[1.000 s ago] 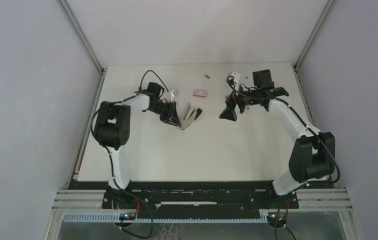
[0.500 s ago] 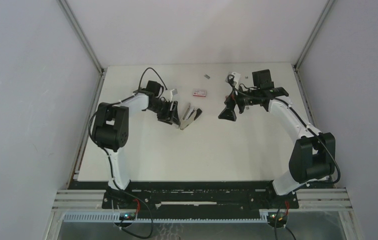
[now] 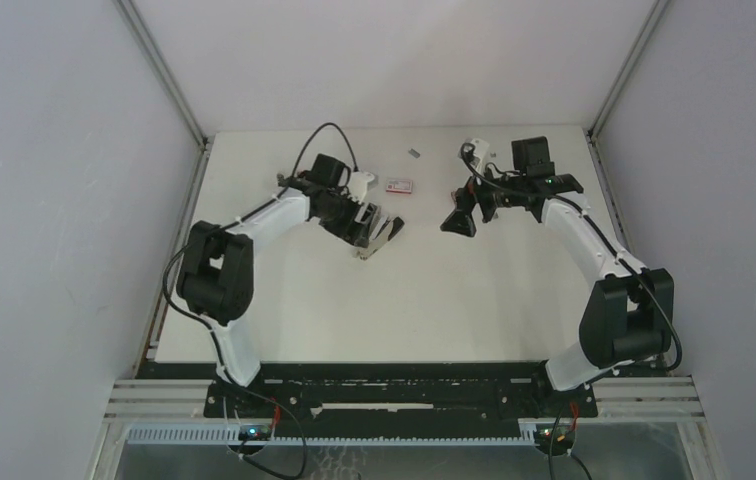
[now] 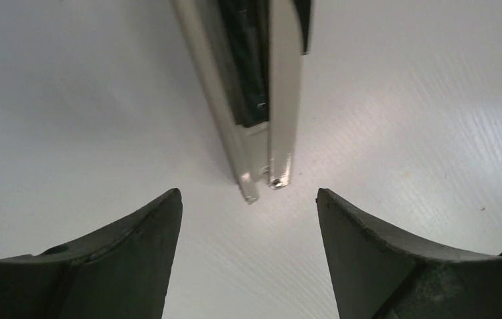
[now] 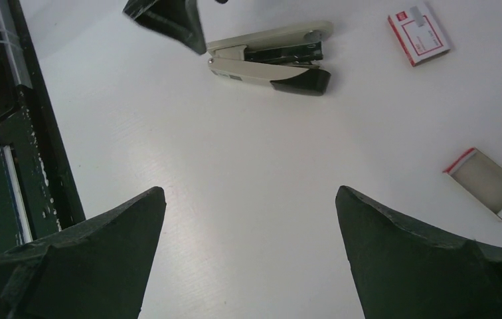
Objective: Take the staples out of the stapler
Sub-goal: Place the stapler at the center of the board, then pick up the stapler from the center of the board.
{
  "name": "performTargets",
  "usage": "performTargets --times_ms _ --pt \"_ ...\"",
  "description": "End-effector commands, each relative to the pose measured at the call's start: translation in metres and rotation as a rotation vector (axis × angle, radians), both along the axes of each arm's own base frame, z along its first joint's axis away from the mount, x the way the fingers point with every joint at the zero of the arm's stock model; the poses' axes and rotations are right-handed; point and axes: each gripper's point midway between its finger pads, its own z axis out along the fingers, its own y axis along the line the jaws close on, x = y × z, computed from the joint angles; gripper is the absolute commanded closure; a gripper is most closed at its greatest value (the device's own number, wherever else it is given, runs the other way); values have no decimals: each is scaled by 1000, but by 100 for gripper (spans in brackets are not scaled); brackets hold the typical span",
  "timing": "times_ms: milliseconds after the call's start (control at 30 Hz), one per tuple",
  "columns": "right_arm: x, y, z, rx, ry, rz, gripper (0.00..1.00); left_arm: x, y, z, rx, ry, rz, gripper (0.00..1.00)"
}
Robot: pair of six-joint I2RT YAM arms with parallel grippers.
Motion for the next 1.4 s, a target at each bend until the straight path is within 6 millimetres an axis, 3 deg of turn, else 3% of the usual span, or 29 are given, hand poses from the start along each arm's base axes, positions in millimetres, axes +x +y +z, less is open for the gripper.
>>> performTargets --times_ms 0,267,467,667,967,1267,1367 --pt "14 -13 32 32 -81 -71 0 10 -28 42 109 -227 -146 21" --pt "23 -47 48 77 -78 -178 0 19 -85 34 179 -282 -225 22" --pt "20 -60 58 116 -75 -194 1 41 -103 21 221 -300 -218 27" --pt "16 -64 66 132 -89 -192 1 46 -109 6 238 -265 -221 35" --pt "11 -60 67 155 -77 -160 2 47 -107 -10 272 -247 -215 37" --pt "10 -59 67 159 -75 -155 2 40 -108 -26 268 -199 -222 52" --pt "9 -58 67 161 -73 -150 2 38 -108 -30 268 -188 -226 62"
